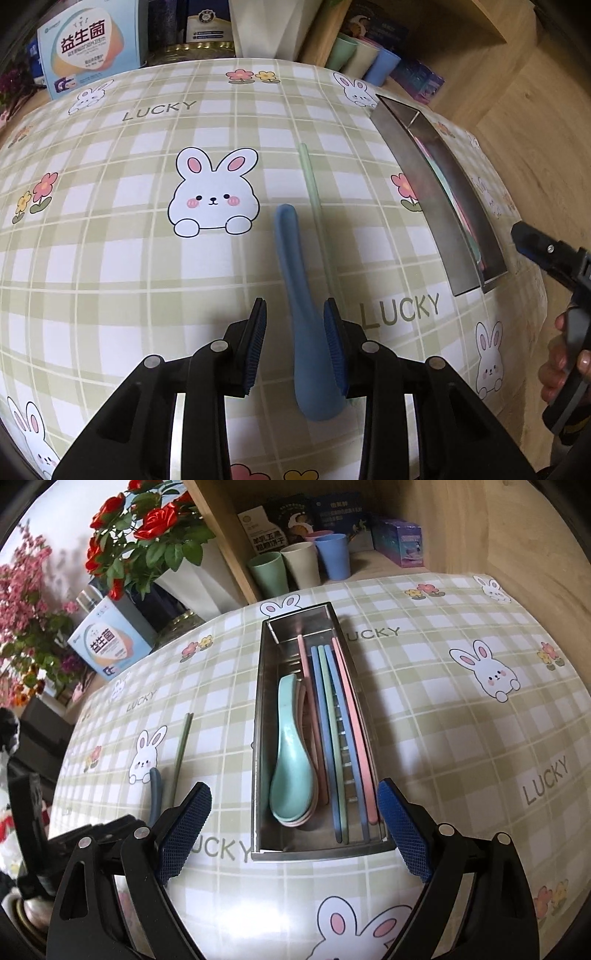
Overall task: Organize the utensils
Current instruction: 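Grasp the blue spoon handle on the table with the left gripper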
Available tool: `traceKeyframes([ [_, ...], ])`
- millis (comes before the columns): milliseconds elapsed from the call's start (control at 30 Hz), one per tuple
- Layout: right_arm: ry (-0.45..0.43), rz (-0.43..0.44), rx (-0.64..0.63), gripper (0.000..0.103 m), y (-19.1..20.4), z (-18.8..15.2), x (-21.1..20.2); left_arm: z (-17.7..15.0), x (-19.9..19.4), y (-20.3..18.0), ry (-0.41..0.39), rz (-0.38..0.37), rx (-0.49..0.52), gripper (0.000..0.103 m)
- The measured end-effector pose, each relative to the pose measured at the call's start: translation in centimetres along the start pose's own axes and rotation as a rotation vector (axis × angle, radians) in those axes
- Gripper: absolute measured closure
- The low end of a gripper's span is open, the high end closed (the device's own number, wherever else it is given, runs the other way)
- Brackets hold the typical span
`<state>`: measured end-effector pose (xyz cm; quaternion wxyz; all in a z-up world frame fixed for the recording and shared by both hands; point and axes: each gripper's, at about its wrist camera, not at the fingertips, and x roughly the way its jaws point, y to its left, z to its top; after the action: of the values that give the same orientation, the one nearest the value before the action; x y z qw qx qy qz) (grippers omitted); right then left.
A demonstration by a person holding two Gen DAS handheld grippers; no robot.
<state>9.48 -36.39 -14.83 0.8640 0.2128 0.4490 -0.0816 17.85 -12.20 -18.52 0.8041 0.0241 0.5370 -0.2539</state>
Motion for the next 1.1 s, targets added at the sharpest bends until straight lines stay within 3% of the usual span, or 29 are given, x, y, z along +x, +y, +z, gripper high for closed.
traceKeyframes([
  [300, -0.002, 0.003, 0.0, 0.015, 0.2, -0.2, -0.3, -0.8, 0.7, -1.0, 0.014, 0.04, 0.039, 0.072],
  [400, -0.006, 0.006, 0.004, 0.015, 0.2, -0.3, -0.4, -1.4, 0.7, -1.9, 0.004, 0.088, 0.085, 0.072],
  [500, -0.013, 0.009, 0.013, 0.015, 0.1, -0.5, -0.6, -1.7, 0.6, -2.0, -0.003, 0.113, 0.091, 0.081],
  [700, -0.011, 0.006, 0.026, 0.015, -0.2, -0.7, -0.5, -1.7, -0.2, -0.1, -0.031, 0.068, 0.023, 0.089],
  [800, -0.009, 0.006, 0.025, 0.015, -0.1, -0.7, -0.4, -1.2, -1.0, 0.7, -0.062, 0.084, -0.004, 0.096],
  [967, -0.004, 0.014, 0.015, 0.015, 0.3, -0.6, -0.1, -0.8, -1.6, 2.6, -0.071, 0.097, -0.059, 0.097],
  [1100, -0.003, 0.016, 0.013, 0.015, 0.5, -0.7, -0.1, -1.0, -1.8, 1.8, -0.067, 0.08, -0.037, 0.098],
])
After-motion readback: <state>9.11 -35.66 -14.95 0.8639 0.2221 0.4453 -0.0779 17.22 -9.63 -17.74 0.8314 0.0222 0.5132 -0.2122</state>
